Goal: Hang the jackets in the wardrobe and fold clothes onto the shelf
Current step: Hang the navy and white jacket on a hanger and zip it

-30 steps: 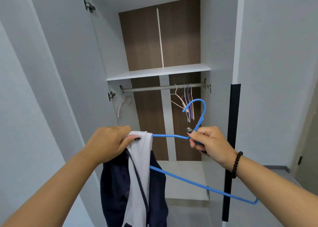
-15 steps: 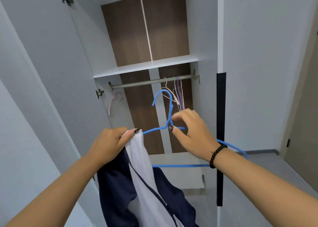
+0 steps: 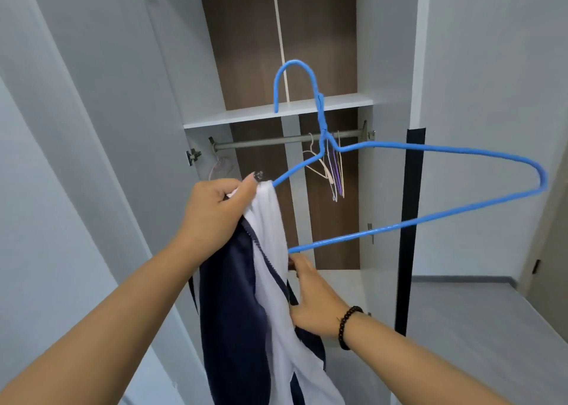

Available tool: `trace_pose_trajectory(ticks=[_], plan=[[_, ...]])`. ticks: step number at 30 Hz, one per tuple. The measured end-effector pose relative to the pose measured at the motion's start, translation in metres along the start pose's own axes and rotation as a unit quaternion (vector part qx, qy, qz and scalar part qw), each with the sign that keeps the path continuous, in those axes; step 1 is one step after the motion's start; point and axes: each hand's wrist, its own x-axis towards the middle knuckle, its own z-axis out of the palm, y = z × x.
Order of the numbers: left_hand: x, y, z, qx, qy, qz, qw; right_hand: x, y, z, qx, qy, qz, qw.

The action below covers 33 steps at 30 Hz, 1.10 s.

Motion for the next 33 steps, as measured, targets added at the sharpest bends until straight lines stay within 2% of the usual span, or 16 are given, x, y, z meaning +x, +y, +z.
trace_pose_trajectory(ticks=[3,5,8,14,19,25,30,33], plan=[[-0.001,0.009,-0.007,0.001,-0.001,0.015,1.0,0.011,0.006,0.014,0.041,-0.026,0.022,0.999],[-0.003,0.008,-0.019,0.016,0.007,0.016,1.0,0.013,0.012,0.016,0.039,-0.002,0.032,0.999],[-0.008,-0.003,-0.043,0.061,0.011,0.0,0.998,0.014,0.017,0.005,-0.036,0.051,0.037,0.997],[-0.031,-0.042,-0.084,0.134,-0.001,-0.038,0.99,0.007,0.04,-0.039,-0.169,0.065,0.052,0.982],[-0.048,-0.068,-0.104,0.156,-0.02,-0.057,0.986,0.003,0.045,-0.078,-0.191,0.063,0.089,0.976],[-0.056,-0.089,-0.114,0.174,-0.117,-0.082,0.974,0.006,0.034,-0.134,-0.192,0.074,0.092,0.974],[-0.051,-0.089,-0.11,0.191,-0.097,-0.073,0.974,0.015,0.014,-0.16,-0.173,0.133,0.113,0.969],[-0.046,-0.085,-0.106,0.201,-0.099,-0.066,0.972,0.018,-0.002,-0.169,-0.186,0.163,0.094,0.964]])
